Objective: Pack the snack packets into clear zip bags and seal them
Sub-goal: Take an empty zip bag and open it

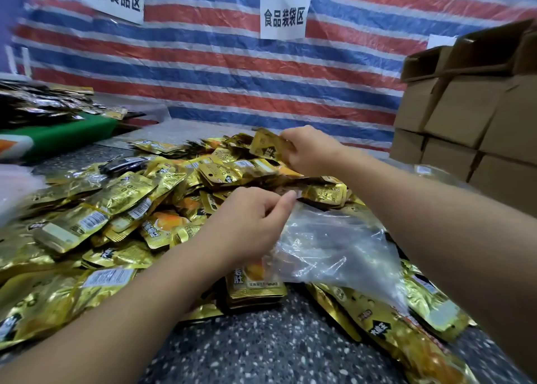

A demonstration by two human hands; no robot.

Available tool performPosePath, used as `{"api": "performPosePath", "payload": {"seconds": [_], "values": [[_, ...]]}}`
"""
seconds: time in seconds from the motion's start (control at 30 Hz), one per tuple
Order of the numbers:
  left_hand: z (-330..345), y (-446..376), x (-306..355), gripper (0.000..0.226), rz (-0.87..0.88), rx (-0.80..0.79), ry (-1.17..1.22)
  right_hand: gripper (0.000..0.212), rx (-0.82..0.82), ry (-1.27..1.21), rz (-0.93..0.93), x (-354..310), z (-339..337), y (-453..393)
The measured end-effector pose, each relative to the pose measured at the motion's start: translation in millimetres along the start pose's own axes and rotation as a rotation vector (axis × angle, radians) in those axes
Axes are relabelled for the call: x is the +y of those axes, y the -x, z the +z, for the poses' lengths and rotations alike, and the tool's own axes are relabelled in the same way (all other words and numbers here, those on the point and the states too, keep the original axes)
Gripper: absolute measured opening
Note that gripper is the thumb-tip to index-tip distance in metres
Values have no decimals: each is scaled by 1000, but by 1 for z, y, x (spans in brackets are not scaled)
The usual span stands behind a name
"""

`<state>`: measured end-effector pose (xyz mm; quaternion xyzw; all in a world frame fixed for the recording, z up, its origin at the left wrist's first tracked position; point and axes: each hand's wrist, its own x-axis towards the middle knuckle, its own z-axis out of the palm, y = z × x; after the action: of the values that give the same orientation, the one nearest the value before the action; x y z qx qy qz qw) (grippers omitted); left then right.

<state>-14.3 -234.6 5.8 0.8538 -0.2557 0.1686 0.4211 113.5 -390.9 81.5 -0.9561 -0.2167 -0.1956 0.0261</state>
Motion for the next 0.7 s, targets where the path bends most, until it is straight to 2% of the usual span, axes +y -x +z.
{"api": "performPosePath", "payload": {"seconds": [0.1,0.17,0.27,0.33,0.43,0.5,0.7], "values": [[-1,2,-1,55,-5,10,8,17,172,-476,220,0,-15,28],[-1,2,-1,50,0,-18,21,15,263,-934,381,2,-25,54],[-3,1,1,43,1,-45,22,15,362,-1586,485,6,-45,98],[-3,2,3,37,7,-63,8,15,362,-1824,501,7,-53,126],[-3,4,6,29,37,-81,-33,15,336,-1955,463,6,-52,156],[-3,4,8,26,60,-93,-53,14,311,-1946,430,7,-49,166],[-1,5,12,22,71,-112,-49,31,270,-1566,194,10,-50,178]]}}
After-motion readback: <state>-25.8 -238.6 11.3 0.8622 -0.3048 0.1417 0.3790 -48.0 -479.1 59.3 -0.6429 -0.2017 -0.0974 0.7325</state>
